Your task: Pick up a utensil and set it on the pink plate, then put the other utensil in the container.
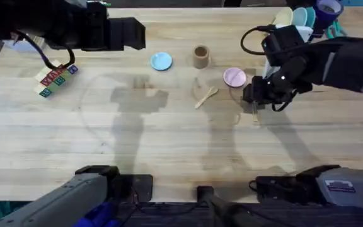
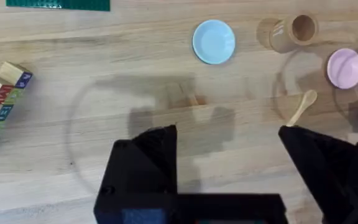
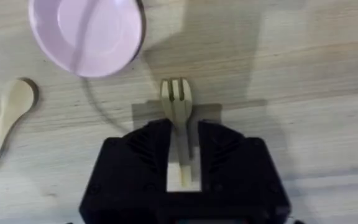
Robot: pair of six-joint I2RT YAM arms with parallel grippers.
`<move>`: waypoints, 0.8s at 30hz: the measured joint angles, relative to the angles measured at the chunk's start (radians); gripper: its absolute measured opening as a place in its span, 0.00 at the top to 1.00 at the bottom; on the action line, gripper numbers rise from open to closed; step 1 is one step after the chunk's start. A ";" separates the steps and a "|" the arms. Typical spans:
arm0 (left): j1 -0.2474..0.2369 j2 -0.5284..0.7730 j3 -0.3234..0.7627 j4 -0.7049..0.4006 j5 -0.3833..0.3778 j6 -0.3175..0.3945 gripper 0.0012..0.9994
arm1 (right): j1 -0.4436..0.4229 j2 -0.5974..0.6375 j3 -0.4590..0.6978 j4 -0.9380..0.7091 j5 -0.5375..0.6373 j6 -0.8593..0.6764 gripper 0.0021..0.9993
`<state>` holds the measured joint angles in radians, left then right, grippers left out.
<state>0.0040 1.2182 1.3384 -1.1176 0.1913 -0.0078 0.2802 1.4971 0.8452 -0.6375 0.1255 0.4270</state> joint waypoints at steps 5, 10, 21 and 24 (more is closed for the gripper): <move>0.000 0.000 0.000 0.000 0.000 0.000 0.01 | 0.000 0.002 0.002 0.003 0.004 0.000 0.87; 0.000 0.000 0.000 0.001 0.000 0.000 0.01 | 0.000 0.002 0.003 0.005 0.009 0.000 0.94; 0.000 0.000 0.000 0.007 0.000 0.000 0.01 | 0.000 0.002 0.007 0.003 0.009 0.000 0.96; 0.000 0.000 0.000 0.009 0.000 0.000 0.01 | 0.000 0.012 0.019 -0.007 0.009 -0.007 0.96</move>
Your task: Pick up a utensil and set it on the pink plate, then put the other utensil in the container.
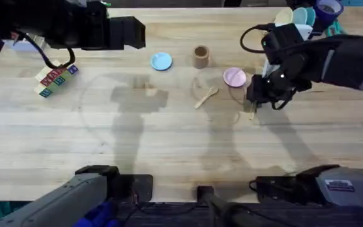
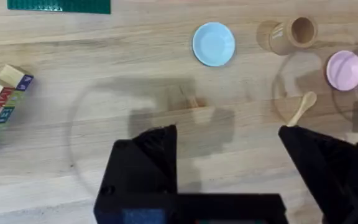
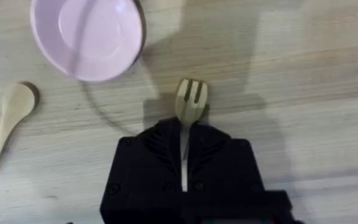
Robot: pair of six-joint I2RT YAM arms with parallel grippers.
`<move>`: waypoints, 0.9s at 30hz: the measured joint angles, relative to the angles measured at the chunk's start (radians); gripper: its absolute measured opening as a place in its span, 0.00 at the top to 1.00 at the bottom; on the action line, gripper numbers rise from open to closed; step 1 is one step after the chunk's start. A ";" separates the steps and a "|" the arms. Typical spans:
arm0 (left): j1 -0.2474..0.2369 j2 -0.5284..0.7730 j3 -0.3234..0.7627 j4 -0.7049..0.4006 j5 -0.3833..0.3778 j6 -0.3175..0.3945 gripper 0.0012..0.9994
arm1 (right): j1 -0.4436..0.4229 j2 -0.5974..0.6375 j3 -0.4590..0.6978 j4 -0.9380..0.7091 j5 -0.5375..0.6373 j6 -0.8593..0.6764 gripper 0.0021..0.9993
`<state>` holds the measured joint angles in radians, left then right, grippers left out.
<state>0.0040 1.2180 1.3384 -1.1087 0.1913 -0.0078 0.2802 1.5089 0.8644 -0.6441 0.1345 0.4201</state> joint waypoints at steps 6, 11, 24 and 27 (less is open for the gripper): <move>0.000 0.000 0.000 0.002 0.000 0.000 0.01 | 0.000 0.032 0.043 -0.035 -0.010 -0.041 0.97; 0.000 0.000 0.000 0.002 0.000 0.000 0.01 | 0.000 0.057 0.099 -0.063 -0.032 -0.096 0.97; 0.000 0.000 0.000 0.002 0.000 0.000 0.01 | 0.000 0.057 0.258 -0.098 0.006 -0.197 0.97; 0.000 0.000 0.000 0.002 0.000 0.000 0.00 | 0.000 0.057 0.268 -0.073 0.008 -0.208 0.97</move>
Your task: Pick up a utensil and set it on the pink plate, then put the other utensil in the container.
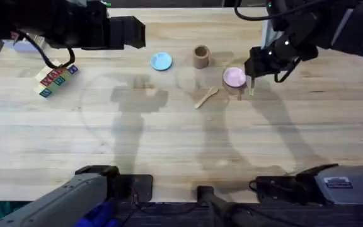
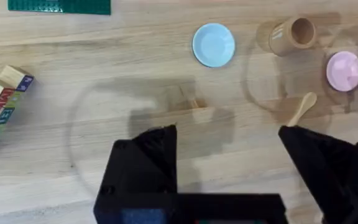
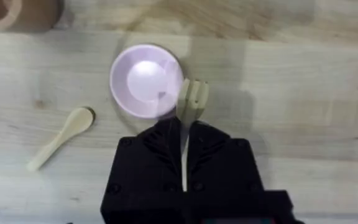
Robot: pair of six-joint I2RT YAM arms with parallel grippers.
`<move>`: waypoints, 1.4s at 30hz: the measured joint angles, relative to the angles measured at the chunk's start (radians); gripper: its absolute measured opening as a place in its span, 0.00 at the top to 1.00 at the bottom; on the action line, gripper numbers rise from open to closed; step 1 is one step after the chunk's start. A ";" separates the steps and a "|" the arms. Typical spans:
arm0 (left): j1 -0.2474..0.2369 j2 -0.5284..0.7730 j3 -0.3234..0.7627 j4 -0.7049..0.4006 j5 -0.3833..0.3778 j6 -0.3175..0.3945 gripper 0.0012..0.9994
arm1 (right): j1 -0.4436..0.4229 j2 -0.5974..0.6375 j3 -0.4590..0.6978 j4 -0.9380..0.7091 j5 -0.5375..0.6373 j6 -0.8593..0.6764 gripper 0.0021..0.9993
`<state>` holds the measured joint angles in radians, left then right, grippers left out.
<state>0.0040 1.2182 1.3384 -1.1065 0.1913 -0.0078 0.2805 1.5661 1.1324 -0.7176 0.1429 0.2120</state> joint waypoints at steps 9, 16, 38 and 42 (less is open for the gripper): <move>0.000 0.000 0.000 0.000 0.000 0.000 0.01 | 0.000 0.000 0.000 0.088 0.000 -0.015 0.97; 0.000 0.000 0.000 0.000 0.000 0.000 0.01 | 0.004 0.000 0.000 0.129 0.000 -0.055 0.97; 0.000 0.000 0.000 0.000 0.000 0.000 0.01 | 0.029 0.111 0.000 0.216 0.000 -0.079 0.97; 0.000 0.000 0.000 0.000 0.000 0.000 0.01 | 0.029 0.133 0.000 0.217 -0.003 -0.079 0.97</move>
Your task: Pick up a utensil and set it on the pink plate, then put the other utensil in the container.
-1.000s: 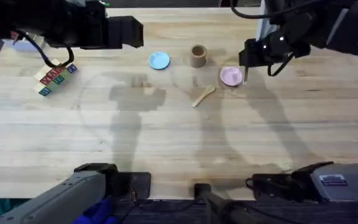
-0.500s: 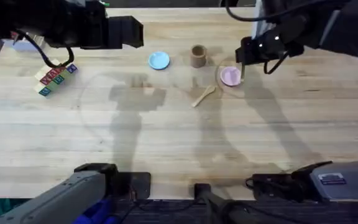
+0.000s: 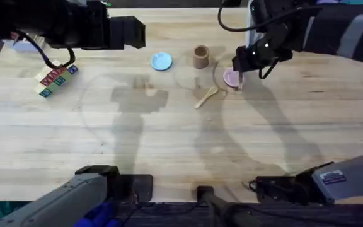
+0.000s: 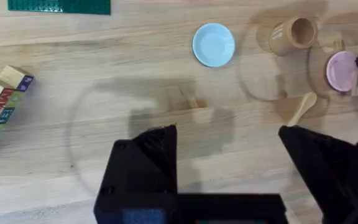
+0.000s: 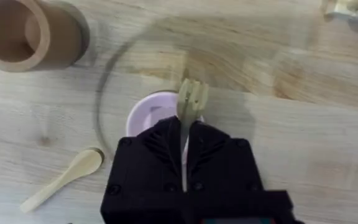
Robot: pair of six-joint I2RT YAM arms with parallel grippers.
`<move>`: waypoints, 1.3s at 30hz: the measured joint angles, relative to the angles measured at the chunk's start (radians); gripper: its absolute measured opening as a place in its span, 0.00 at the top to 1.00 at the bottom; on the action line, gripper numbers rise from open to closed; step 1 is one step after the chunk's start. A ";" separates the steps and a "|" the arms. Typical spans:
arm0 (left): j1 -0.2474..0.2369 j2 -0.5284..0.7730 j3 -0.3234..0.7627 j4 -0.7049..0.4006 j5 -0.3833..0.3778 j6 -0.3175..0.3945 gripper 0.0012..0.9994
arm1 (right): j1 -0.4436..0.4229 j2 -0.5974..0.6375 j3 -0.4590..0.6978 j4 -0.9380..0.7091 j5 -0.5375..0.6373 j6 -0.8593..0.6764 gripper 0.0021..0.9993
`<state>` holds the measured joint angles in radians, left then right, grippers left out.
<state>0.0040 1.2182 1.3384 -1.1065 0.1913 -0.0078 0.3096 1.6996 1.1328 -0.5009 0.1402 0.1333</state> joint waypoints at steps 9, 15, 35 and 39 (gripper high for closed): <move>0.000 0.000 0.000 0.000 0.000 0.000 0.01 | 0.000 0.011 0.000 0.019 -0.048 0.000 0.97; 0.000 0.000 0.000 0.000 0.000 0.000 0.01 | 0.000 0.011 0.000 0.019 -0.055 0.000 0.97; 0.000 0.000 0.000 0.000 0.000 0.000 0.01 | 0.000 0.011 0.000 0.019 -0.055 0.000 0.64; 0.000 0.000 0.000 0.000 0.000 0.000 0.01 | 0.000 0.011 0.000 0.019 -0.055 0.000 0.61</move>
<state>0.0040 1.2182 1.3384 -1.1065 0.1913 -0.0078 0.3096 1.7103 1.1328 -0.4823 0.0853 0.1332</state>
